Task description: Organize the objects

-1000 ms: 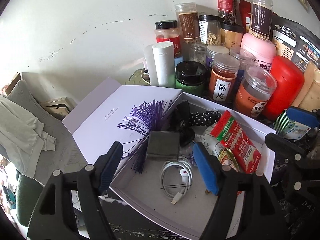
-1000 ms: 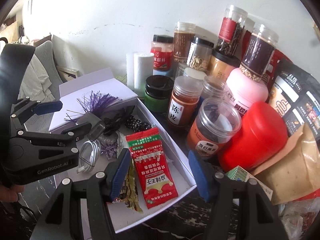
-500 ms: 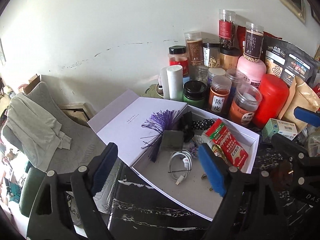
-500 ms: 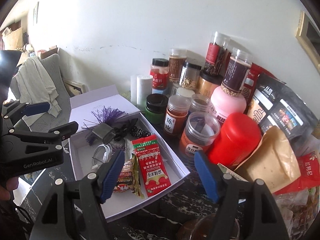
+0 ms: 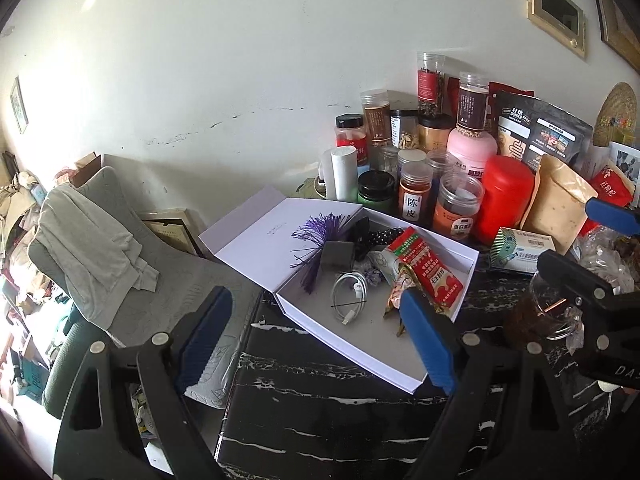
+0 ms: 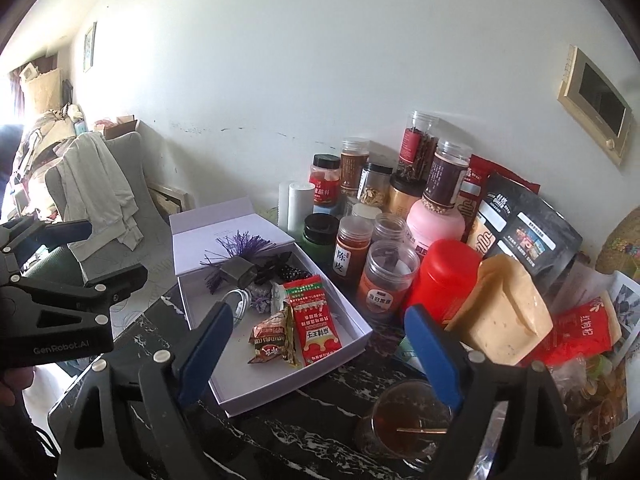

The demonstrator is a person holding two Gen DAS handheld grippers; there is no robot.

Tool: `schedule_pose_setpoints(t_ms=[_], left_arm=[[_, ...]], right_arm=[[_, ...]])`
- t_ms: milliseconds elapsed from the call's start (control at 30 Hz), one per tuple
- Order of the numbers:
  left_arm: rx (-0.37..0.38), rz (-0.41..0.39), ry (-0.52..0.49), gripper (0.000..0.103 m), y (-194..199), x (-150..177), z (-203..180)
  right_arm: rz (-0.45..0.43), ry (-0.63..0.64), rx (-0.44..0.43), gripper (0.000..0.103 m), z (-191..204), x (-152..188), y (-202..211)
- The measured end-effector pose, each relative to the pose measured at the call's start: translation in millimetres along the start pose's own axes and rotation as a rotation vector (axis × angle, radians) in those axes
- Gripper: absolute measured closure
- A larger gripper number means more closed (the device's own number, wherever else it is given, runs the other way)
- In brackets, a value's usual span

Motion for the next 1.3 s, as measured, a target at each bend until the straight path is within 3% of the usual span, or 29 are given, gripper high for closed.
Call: schedule_pose_setpoints(t_ms=[133,533,1300], left_arm=[[-0.049,-0.017,-0.014,0.018,27,13,-3],[-0.038,-0.014,-0.005,0.018,81,55,-14],[-0.015,0.055,0.018,0.018,88,116,-26]], right_arm=[[-0.009,0.01,0.012,0.015,0,7,17],[-0.016,0.02,0.003,0.015,9,43,53],[0.087,0.028,-0.041,0.015,26,114,53]])
Point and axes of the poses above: each gripper's, at about its wrist camera, not at the fingertips, and y roughly against the way its jaws point, z to its left, x to its underside, the point moved 5 cm from there along -y, roughly the way its jaws point, and after that the axes turned 1 degree about -z, right-handed, at the moved point
